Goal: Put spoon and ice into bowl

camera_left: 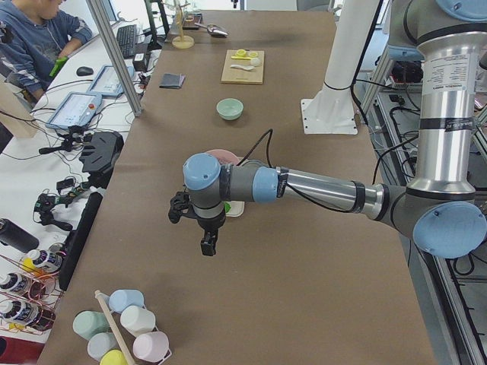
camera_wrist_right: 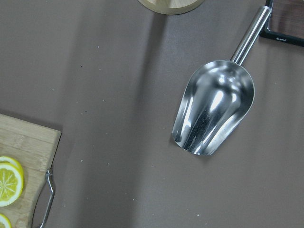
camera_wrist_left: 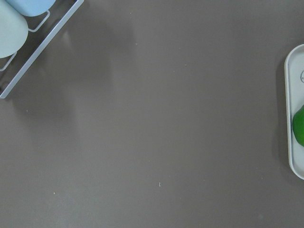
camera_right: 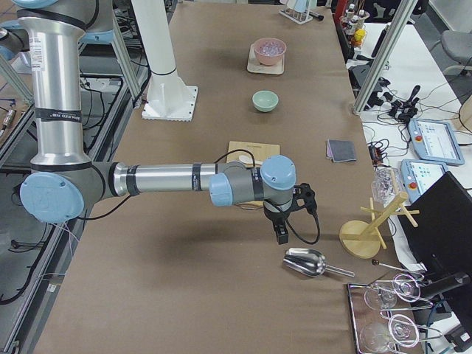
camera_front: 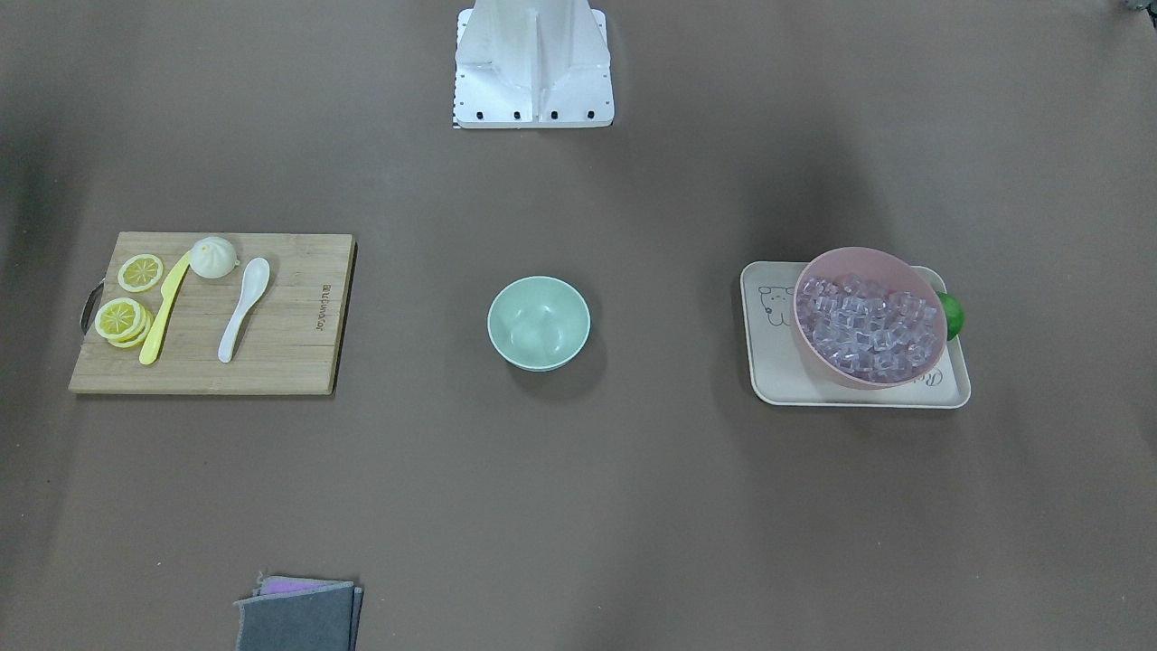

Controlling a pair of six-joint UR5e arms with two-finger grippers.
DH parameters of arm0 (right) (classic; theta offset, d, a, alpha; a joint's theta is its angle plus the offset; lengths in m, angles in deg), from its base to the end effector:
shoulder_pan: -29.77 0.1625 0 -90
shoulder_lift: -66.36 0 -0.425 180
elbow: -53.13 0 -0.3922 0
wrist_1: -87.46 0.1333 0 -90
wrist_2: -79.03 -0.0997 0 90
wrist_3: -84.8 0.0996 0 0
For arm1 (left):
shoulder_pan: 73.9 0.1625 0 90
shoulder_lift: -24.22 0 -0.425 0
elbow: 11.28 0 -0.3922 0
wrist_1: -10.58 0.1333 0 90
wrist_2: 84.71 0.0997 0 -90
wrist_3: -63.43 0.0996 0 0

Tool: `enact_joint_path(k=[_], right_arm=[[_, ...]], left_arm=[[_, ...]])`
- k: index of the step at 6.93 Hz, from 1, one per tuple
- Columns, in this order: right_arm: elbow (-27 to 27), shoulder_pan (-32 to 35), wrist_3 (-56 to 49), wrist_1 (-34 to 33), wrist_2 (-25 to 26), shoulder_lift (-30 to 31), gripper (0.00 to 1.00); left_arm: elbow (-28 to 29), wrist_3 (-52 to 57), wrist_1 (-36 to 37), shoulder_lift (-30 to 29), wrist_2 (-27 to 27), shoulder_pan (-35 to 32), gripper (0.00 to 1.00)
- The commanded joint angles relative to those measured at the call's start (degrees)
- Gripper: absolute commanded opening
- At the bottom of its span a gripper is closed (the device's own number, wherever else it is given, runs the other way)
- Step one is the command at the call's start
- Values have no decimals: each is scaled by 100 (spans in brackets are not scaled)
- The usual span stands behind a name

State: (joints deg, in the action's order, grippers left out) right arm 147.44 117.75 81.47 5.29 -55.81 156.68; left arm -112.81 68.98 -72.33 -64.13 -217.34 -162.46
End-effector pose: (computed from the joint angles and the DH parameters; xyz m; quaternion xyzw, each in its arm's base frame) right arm 0.0454 -0.5028 0.6089 0.0995 -0.3783 -0.0821 0.9167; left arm -0.0538 -0.4788 0.5884 0.0357 0.3623 0.0656 0.9290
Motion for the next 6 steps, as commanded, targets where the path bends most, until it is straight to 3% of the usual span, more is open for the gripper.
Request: enact_joint_path(k=[1,6], right_arm=[[25,0,17,-1,2,-15,100],[96,0,61,191,-130,11,100]], left_arm=[[-42,-10,-513,36,-8,5,98],[-51,-1,-812,-16,-17,14,98]])
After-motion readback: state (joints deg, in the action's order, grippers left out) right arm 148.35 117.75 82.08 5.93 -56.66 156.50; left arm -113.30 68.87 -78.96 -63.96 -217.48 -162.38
